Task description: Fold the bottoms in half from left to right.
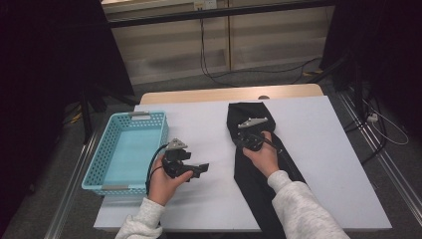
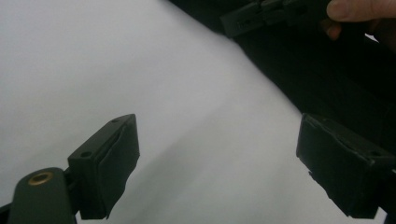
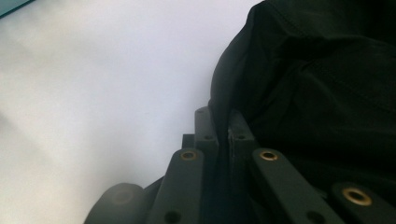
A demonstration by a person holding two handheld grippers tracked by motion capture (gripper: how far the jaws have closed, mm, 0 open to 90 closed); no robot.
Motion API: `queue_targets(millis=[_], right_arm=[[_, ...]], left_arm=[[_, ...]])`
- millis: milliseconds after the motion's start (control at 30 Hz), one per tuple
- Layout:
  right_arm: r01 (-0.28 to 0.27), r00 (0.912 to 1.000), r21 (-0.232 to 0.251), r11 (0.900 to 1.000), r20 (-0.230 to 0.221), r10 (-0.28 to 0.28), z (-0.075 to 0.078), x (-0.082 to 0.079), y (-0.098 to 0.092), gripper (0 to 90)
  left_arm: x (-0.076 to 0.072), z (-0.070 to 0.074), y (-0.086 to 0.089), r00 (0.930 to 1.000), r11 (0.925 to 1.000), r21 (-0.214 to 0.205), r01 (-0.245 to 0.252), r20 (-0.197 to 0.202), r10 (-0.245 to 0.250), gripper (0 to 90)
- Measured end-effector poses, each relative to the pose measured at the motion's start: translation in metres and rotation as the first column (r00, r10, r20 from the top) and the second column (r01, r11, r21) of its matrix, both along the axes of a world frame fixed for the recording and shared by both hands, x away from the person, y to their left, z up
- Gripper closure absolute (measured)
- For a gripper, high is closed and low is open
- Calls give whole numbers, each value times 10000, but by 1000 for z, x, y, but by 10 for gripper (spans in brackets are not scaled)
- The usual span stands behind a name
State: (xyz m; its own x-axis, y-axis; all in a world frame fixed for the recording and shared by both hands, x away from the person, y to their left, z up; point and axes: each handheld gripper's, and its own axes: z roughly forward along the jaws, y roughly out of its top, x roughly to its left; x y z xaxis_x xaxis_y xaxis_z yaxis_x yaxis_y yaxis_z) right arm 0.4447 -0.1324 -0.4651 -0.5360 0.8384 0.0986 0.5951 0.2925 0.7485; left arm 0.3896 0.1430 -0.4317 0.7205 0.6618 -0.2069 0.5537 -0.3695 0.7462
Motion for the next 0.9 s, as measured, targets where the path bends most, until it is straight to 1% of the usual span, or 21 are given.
queue_targets(millis=[233,267,300,367,433,467,633,667,700,733,767,833,867,900], right_arm=[[-604,9981,178,9980,-85,605,0,-5,16,860],[-604,9981,178,9980,-85,605,0,-5,16,860],[-826,9965,197,9964,-116,829,-1,-7,23,860],[-1050,9944,200,9943,-110,1053,-1,-9,28,860],[-1131,9935,225,9933,-123,1134,-1,-10,31,860],[-1295,9912,394,9908,-218,1304,-1,-11,35,860],[-1675,9851,729,9832,-283,1699,-1,-11,41,860],[-1675,9851,729,9832,-283,1699,-1,-11,41,860],[-1860,9814,695,9801,-354,1887,-1,-12,44,859],[-1913,9803,693,9791,-356,1941,0,-12,45,859],[-2060,9773,708,9760,-361,2089,-1,-12,47,859],[-2167,9744,723,9736,-447,2202,-1,-13,49,853],[-2167,9744,723,9736,-447,2202,-1,-13,49,853],[-2184,9734,798,9726,-525,2229,-2,-13,49,807]], left_arm=[[1,1,0,10000,10000,-35,-65,25,65,132],[1,1,0,10000,10000,-35,-65,25,65,132],[1,1,0,10000,10000,-50,-39,5,39,132],[1,1,0,10000,10000,-47,-53,17,53,132],[1,0,0,10000,10000,-36,-48,10,48,132],[1,0,0,10000,10000,-31,-59,-24,59,132],[2,0,1,10000,10000,-41,-67,-8,67,132],[2,0,1,10000,10000,-41,-67,-8,67,132],[2,0,1,10000,10000,-29,-82,-15,82,132],[2,0,1,10000,10000,-22,-66,-19,66,132],[2,0,1,10000,10000,-26,-55,-16,55,132],[3,-1,1,10000,10000,-12,-66,-30,66,132],[3,-1,1,10000,10000,-12,-66,-30,66,132],[3,-2,0,9999,10000,-18,-82,-60,82,132]])
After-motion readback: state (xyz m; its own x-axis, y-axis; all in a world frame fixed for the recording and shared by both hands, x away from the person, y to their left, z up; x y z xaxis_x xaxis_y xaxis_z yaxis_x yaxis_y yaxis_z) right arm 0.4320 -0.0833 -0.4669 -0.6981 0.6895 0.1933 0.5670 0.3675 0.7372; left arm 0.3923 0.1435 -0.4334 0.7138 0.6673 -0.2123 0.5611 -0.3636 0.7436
